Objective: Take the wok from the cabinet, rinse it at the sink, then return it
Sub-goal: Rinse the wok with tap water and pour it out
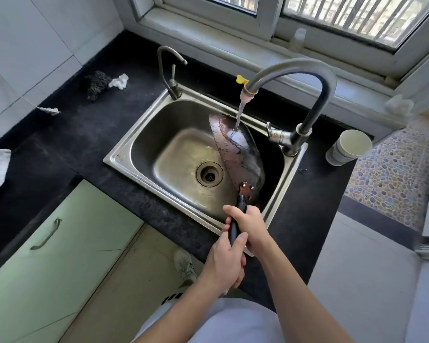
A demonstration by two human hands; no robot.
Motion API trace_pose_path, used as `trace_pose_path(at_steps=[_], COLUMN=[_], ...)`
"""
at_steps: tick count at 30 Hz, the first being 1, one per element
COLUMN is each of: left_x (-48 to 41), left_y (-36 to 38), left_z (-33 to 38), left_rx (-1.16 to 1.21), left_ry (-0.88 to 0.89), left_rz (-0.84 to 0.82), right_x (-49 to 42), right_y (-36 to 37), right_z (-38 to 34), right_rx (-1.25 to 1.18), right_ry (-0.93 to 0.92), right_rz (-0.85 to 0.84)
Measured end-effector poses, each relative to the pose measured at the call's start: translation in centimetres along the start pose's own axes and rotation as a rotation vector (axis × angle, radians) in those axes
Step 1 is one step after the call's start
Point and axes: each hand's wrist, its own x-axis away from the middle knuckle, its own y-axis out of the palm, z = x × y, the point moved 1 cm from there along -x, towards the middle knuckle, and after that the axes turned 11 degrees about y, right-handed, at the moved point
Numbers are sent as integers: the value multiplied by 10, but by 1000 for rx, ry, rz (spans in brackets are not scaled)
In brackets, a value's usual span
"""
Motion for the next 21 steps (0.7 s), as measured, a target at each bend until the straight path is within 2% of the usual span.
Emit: trace_pose_path(at_steps=[5,21], left_x=[0,11], left_y=[3,0], left_z=[4,4], left_rx=[-16,-74], left_ry=[19,52], left_rz=[1,31], right_x=[4,3], right_y=[-3,-4], right_z=[-1,13], right_rx=[-101,-205], right_ry=[12,34], right_rz=[-42,-107])
